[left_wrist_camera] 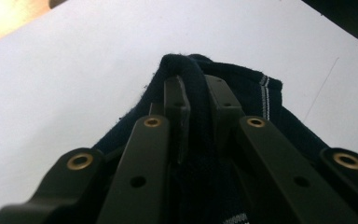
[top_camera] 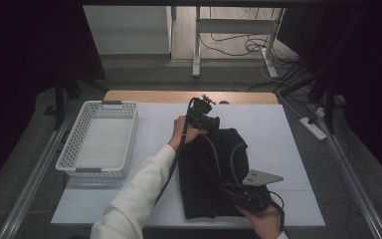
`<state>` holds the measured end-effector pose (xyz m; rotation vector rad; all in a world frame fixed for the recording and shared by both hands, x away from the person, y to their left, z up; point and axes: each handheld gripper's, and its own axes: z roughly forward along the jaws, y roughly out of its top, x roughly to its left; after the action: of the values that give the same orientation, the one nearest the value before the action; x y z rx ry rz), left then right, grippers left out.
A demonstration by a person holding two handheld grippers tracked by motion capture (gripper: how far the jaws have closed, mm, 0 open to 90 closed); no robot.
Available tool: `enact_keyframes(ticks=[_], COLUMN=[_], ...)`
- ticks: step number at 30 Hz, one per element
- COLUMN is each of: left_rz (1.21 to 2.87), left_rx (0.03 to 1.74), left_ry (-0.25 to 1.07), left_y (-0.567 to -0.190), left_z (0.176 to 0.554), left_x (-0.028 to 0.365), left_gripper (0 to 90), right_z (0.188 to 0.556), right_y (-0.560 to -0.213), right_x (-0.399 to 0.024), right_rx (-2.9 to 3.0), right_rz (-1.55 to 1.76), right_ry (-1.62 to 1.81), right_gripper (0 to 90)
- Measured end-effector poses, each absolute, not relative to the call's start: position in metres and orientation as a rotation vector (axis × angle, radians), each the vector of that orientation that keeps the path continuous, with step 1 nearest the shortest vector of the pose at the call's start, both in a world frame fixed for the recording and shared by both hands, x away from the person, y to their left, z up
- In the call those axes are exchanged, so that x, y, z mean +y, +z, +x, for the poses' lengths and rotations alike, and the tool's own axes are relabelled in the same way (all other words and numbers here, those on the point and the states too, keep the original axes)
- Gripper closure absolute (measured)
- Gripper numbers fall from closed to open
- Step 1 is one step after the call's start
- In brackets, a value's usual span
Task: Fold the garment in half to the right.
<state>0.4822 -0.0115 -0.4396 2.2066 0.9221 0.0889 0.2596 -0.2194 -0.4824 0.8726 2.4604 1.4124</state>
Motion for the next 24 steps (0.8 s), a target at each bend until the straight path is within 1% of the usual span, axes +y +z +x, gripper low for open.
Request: enact_keyframes(ticks=[7,20,21,22,23,24], left_rz=[2.216,2.230,2.225,2.223,2.215,2.205], left_rx=[0.921,0.898,0.897,0.893,0.888,0.887], left_ry=[0.073,0.077,0.080,0.089,0.102,0.115], left_y=[-0.447,-0.447,-0.447,-0.447,-0.446,-0.445], left_z=[0.488,0.490,0.490,0.490,0.490,0.489], left_x=[-0.024,-0.034,-0.035,-0.035,-0.036,-0.037], left_gripper=[79.0,75.9,74.5,70.9,62.6,51.4], right_z=[0.260,0.257,0.256,0.256,0.255,0.255], right_y=[-0.486,-0.489,-0.490,-0.490,-0.490,-0.491], right_x=[-0.230,-0.239,-0.239,-0.240,-0.240,-0.241], right_rx=[2.455,2.450,2.445,2.445,2.448,2.448], right_rz=[0.917,0.944,0.942,0.942,0.945,0.952], right_ry=[1.387,1.337,1.337,1.329,1.315,1.295], right_gripper=[74.2,72.4,72.0,70.3,66.7,61.6])
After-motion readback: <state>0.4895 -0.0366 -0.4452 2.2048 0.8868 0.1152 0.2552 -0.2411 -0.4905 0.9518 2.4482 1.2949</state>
